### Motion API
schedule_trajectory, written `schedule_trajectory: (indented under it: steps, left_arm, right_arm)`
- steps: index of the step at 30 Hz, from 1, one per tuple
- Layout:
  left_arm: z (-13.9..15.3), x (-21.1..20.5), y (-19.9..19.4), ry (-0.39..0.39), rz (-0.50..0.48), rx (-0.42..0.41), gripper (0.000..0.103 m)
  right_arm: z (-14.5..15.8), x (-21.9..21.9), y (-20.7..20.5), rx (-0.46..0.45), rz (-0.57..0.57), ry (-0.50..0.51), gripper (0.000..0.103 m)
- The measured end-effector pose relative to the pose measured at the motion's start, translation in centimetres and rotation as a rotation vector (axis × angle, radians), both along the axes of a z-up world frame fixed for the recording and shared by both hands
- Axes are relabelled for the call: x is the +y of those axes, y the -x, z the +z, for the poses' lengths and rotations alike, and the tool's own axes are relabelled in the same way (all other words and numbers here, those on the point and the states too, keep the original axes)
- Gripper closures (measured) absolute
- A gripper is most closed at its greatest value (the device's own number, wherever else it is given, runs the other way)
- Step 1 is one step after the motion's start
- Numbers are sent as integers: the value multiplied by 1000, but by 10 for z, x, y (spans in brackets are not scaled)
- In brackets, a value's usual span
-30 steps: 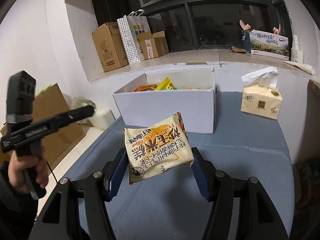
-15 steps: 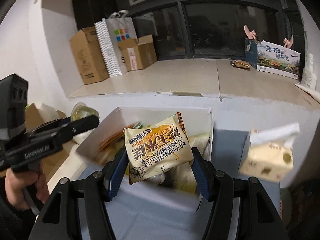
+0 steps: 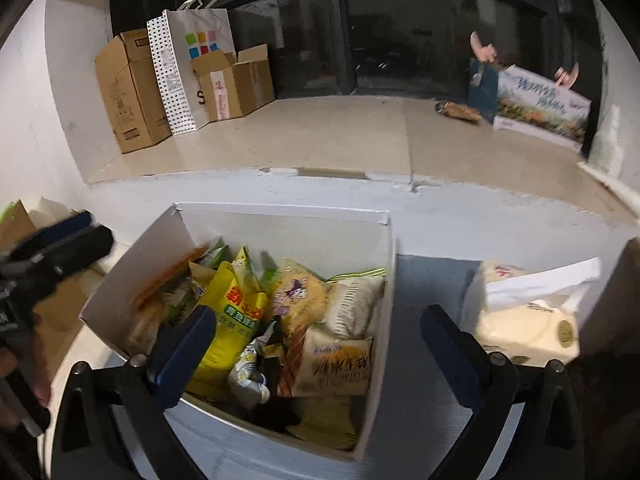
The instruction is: Organize snacks
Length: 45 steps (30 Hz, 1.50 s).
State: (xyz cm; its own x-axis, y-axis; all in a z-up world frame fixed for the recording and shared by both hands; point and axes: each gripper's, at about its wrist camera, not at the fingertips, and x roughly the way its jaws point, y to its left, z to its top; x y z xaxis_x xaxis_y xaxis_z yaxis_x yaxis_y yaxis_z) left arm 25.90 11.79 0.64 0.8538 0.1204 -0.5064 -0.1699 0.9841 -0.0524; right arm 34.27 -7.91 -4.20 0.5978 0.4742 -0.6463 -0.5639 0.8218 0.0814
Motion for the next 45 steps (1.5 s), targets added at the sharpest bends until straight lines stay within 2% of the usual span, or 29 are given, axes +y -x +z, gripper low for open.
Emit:
schedule_trajectory:
  steps: [4,6,9,12,14,18,26,29,32,45]
  left_arm:
    - [17,-20,42,-69,26,-100,0]
    - [21,-28,59,-96,55,-107,0]
    - [27,-44,89,-140,76,-126,0]
    - [33,-56,116,-99,27,-101,0]
    - [36,-63,139,-58,20,-89,0]
    - [38,-80,178,17,-33,-50,0]
    - [31,-109,244,38,-24,-20,0]
    - [21,-117,258,61,-43,12,0]
    - [15,-122,261,47,-52,34,0]
    - [24,-124,261,35,-53,24,0]
  right_arm:
    - [19,-6,31,-97,-8,-4,0]
    - [31,-11,48,-145,-29,-3,0]
    - [48,-26,75,-173,-51,-54,0]
    - [58,-43,97,-164,-61,-95,0]
    - [65,-56,118,-189,-64,-124,0]
    - [74,-75,159,-224,-58,-119,0]
    - [73,-106,248,-204,-36,-148,0]
    - [62,-113,268,-167,-34,-150,0]
    - [53,-116,276,-144,-58,-116,0]
    - [57,-120,277,-144,-72,-121,0]
